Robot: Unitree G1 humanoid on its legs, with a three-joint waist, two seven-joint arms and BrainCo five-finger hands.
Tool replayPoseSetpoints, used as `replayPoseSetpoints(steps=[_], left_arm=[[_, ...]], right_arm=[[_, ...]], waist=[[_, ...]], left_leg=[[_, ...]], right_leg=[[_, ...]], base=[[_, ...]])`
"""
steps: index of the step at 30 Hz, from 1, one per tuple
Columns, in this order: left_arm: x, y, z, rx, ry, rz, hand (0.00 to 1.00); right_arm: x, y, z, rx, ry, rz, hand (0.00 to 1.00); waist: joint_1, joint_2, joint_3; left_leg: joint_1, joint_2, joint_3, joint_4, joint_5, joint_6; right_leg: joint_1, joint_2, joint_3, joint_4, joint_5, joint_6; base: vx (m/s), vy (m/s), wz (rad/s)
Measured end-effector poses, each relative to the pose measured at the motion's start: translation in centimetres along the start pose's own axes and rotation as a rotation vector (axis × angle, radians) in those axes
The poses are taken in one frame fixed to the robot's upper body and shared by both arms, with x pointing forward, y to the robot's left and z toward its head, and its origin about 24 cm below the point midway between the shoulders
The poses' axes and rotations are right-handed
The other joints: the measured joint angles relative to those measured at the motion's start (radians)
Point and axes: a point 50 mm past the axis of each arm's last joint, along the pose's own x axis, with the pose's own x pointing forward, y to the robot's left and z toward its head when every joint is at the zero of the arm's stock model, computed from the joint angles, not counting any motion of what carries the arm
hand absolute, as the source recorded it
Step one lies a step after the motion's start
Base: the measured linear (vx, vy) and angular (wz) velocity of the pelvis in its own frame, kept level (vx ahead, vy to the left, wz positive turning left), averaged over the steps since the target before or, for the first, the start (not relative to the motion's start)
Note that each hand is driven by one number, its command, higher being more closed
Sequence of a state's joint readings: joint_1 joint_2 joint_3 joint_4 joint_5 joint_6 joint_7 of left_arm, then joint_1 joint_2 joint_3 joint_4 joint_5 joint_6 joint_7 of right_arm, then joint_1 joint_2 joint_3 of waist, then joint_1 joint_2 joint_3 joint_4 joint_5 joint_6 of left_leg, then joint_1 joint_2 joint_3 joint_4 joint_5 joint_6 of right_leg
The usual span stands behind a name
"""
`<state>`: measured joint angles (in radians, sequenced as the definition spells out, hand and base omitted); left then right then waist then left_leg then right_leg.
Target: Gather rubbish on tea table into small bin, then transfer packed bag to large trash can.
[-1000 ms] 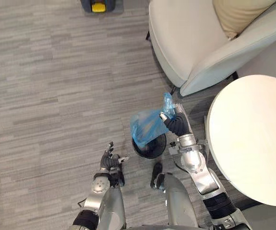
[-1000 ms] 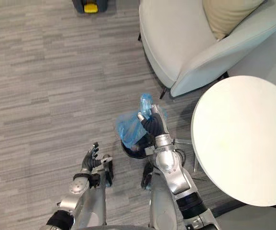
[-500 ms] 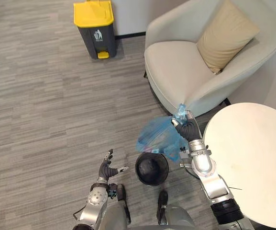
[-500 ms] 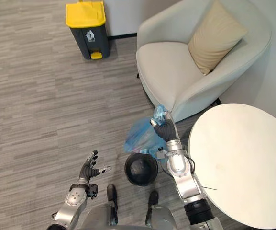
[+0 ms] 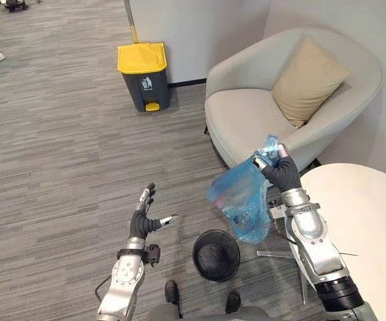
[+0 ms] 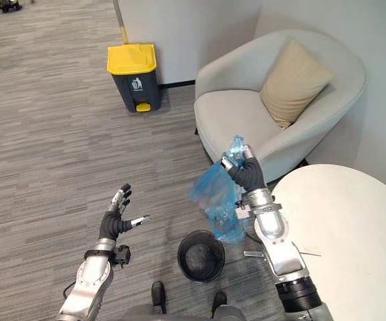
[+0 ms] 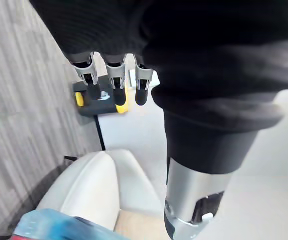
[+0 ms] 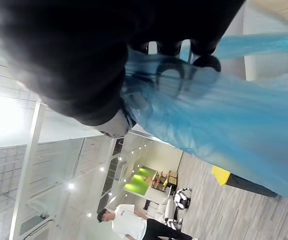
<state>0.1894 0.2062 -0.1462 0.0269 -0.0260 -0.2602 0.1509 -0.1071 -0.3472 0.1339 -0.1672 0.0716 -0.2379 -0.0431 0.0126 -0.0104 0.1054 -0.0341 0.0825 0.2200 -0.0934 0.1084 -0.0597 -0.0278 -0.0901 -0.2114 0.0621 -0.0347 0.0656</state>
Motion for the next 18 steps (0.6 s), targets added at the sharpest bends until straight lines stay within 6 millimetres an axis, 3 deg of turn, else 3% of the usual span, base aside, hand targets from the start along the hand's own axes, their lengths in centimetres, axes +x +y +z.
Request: replayPoseSetpoints(steps=[9, 18], left_arm=[[2.3, 2.6, 4.8, 0.201, -0.234, -0.134, 0.00], [3.3, 1.7, 6.9, 0.262, -0.345, -0.261, 0.00]], right_arm=[[0.2, -1.6, 0.8, -0.023, -0.034, 0.096, 1.00], [1.9, -1.5, 2.4, -0.021, -0.122, 0.170, 1.00]], waist=[[-0.002, 0.029, -0.040], [-0.021, 0.030, -0.048]], left_leg=[[0.014, 0.001, 0.003, -0.002, 0.000, 0.000], [0.022, 0.001, 0.004, -0.004, 0.005, -0.002]], right_leg=[[0.010, 0.004, 0.012, -0.016, 0.010, -0.001], [0.023, 0.006, 0.022, -0.032, 0.027, -0.002]], base=[[0.00, 0.007, -0.02], [0.00, 0.008, -0.02]])
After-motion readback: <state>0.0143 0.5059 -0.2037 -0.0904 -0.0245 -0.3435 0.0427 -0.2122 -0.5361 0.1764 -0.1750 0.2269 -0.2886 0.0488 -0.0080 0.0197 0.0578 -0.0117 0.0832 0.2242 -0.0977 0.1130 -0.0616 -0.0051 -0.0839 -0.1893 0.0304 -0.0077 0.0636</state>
